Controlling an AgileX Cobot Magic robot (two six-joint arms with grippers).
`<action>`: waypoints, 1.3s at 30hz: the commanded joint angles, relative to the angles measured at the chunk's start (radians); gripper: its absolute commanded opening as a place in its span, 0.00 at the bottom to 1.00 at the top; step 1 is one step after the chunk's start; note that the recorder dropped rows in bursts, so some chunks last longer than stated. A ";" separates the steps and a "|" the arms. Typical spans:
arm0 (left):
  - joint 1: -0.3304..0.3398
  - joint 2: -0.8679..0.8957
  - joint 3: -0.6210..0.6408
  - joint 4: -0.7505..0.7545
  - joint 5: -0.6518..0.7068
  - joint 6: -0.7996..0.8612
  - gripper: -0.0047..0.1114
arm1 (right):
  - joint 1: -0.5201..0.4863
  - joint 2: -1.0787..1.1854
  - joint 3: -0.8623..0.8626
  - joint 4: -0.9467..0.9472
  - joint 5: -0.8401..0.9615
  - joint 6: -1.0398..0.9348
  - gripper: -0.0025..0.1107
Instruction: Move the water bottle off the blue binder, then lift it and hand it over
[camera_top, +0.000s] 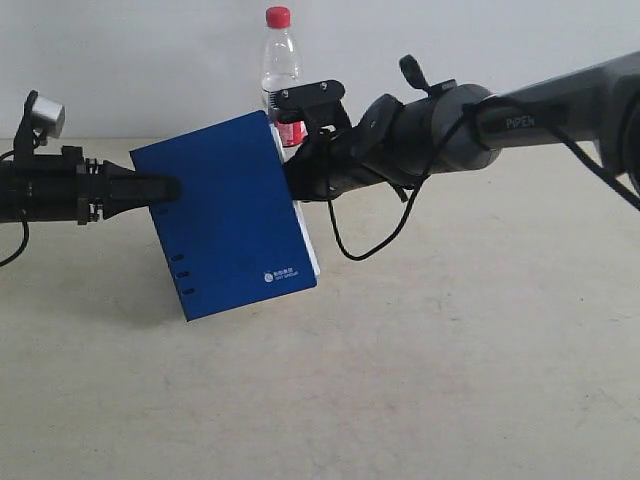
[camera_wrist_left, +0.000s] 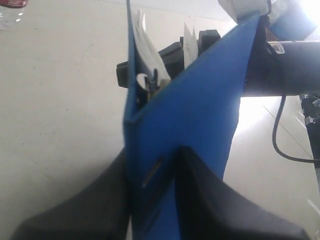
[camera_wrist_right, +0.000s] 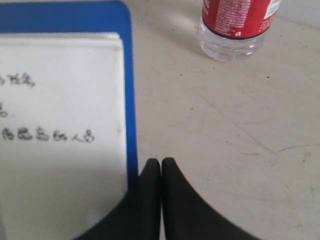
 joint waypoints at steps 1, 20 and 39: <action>-0.012 -0.012 0.001 0.000 0.008 0.009 0.08 | -0.011 -0.012 -0.003 -0.009 0.015 0.017 0.02; -0.032 -0.174 0.001 0.160 -0.115 0.087 0.08 | -0.344 -0.202 -0.003 -0.074 0.754 -0.506 0.41; -0.299 -0.289 0.097 0.494 -0.514 -0.065 0.08 | 0.029 -0.408 -0.003 -0.434 0.774 -0.448 0.63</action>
